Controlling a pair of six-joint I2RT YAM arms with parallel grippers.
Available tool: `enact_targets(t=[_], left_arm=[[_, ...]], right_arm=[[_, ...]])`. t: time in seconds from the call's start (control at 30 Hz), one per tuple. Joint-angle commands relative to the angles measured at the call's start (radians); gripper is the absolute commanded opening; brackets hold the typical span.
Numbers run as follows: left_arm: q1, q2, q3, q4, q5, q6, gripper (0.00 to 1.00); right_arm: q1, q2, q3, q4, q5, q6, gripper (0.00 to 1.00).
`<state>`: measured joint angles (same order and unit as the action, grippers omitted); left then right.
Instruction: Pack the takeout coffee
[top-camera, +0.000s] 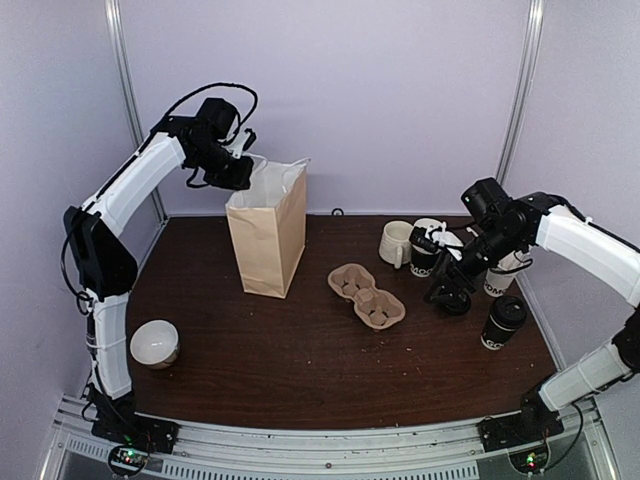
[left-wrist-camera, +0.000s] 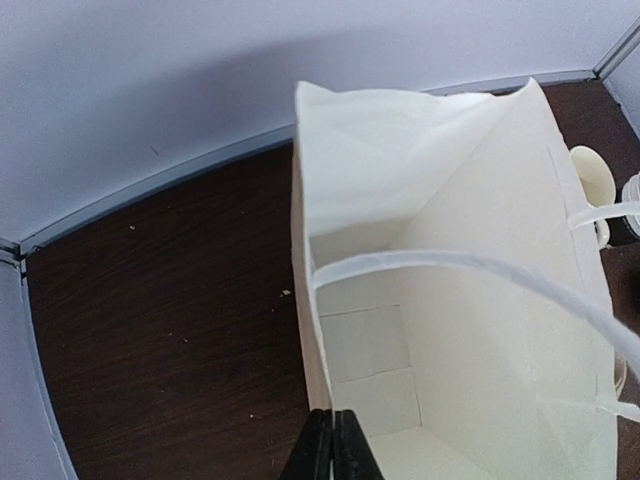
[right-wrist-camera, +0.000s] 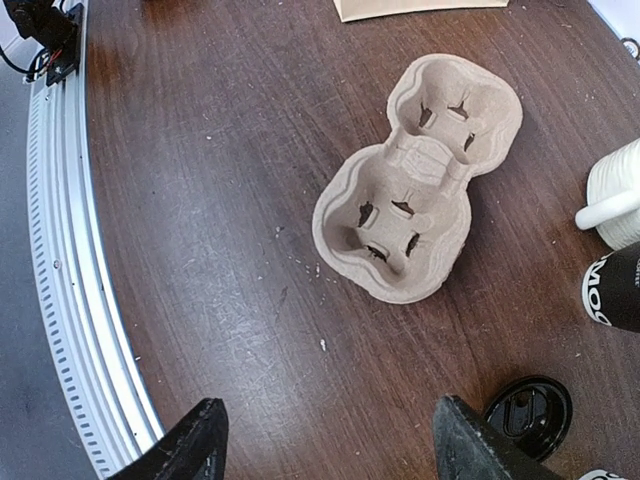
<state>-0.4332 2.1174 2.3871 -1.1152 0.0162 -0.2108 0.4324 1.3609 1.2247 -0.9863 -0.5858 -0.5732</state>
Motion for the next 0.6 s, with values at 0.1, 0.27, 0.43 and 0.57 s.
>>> enact_targets(t=[0.1,0.27,0.43,0.57], left_arm=[[-0.009,-0.316,-0.245,0.082,0.093,0.016,0.00],[-0.009,-0.476,-0.513,0.196,0.203,0.054,0.00],[-0.009,-0.603,-0.693,0.322,0.259,0.042,0.00],[-0.007,-0.648,-0.752,0.371,0.317,0.027,0.00]], right_arm=[[0.074,0.065,0.101,-0.028,0.109,0.042,0.72],[0.119,0.212,0.194,-0.035,0.150,0.117,0.67],[0.173,0.376,0.274,-0.027,0.198,0.162,0.59],[0.188,0.494,0.358,-0.031,0.207,0.204,0.56]])
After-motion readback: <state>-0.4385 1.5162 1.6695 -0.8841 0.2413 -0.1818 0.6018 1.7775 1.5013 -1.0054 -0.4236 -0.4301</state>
